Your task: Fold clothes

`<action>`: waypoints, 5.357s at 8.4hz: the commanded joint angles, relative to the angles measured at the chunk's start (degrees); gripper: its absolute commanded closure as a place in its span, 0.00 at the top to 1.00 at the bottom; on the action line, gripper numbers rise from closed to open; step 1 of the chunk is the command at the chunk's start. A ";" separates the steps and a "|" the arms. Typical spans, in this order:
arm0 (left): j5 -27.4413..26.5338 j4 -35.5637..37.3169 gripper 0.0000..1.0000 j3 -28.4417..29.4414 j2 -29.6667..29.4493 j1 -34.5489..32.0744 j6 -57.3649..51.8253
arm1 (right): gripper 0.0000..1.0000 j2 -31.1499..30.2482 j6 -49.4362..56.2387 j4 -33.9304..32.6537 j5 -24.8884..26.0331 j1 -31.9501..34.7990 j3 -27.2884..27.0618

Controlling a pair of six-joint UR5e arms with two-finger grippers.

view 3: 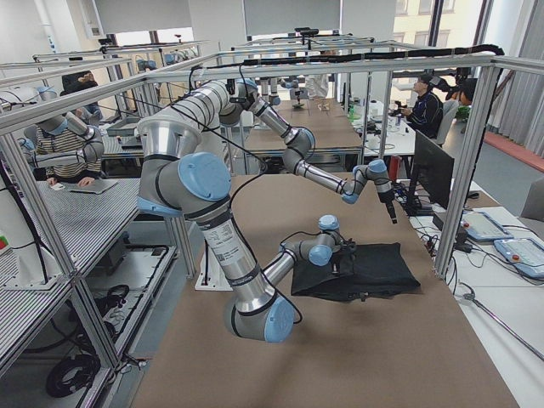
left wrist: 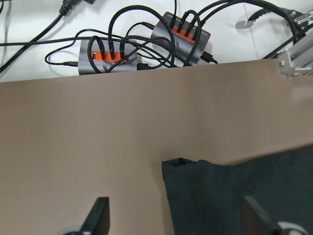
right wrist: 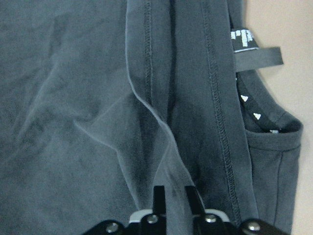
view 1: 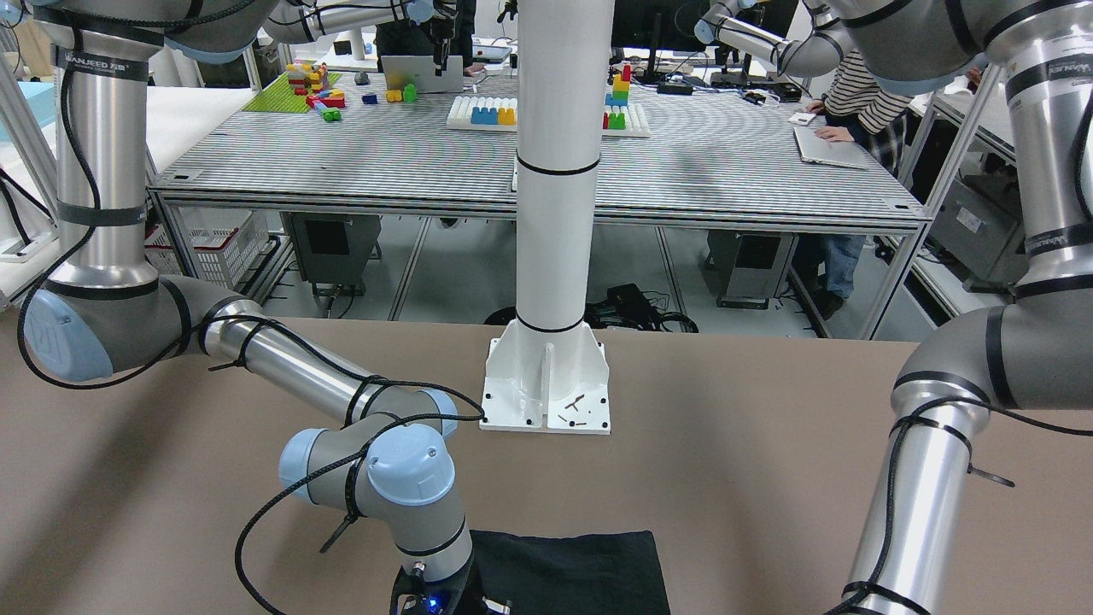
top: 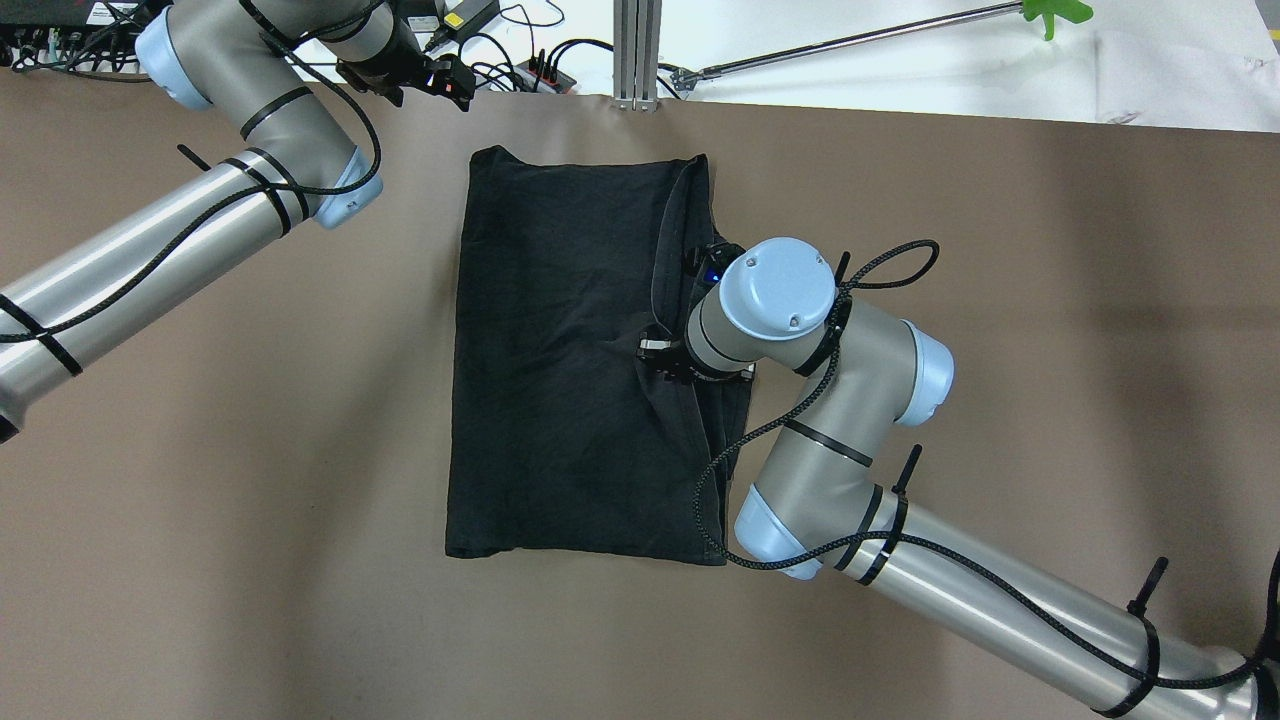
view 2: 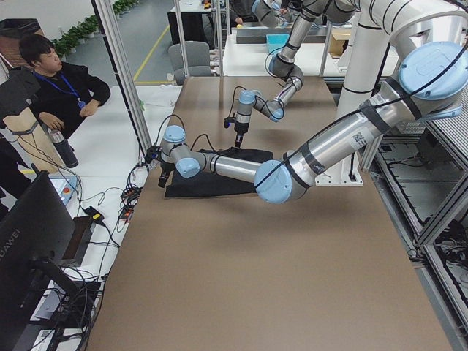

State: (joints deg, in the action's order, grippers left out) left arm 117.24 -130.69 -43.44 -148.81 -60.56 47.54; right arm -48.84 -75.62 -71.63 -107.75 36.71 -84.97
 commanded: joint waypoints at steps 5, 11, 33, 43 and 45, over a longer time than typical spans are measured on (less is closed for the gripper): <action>-0.17 0.00 0.94 -1.21 1.15 0.18 0.19 | 0.47 -2.30 8.56 4.11 -0.71 0.91 0.33; -0.26 0.00 0.94 -1.21 1.15 0.18 0.10 | 0.18 -2.48 10.91 4.40 -1.15 0.64 0.33; -0.26 0.09 0.94 -4.72 3.61 0.62 0.80 | 0.85 -22.50 -30.64 8.87 15.44 -13.04 -18.83; -0.35 0.09 0.94 -6.39 5.19 1.06 0.80 | 0.69 -21.73 -30.29 8.70 20.91 -14.83 -15.75; -0.35 0.09 0.94 -6.39 5.19 1.06 0.89 | 0.62 -21.47 -30.72 8.79 20.91 -14.83 -15.75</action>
State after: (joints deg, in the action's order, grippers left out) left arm 116.90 -130.56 -49.87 -143.62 -59.52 48.37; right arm -70.61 -106.02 -62.87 -86.89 21.89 -100.83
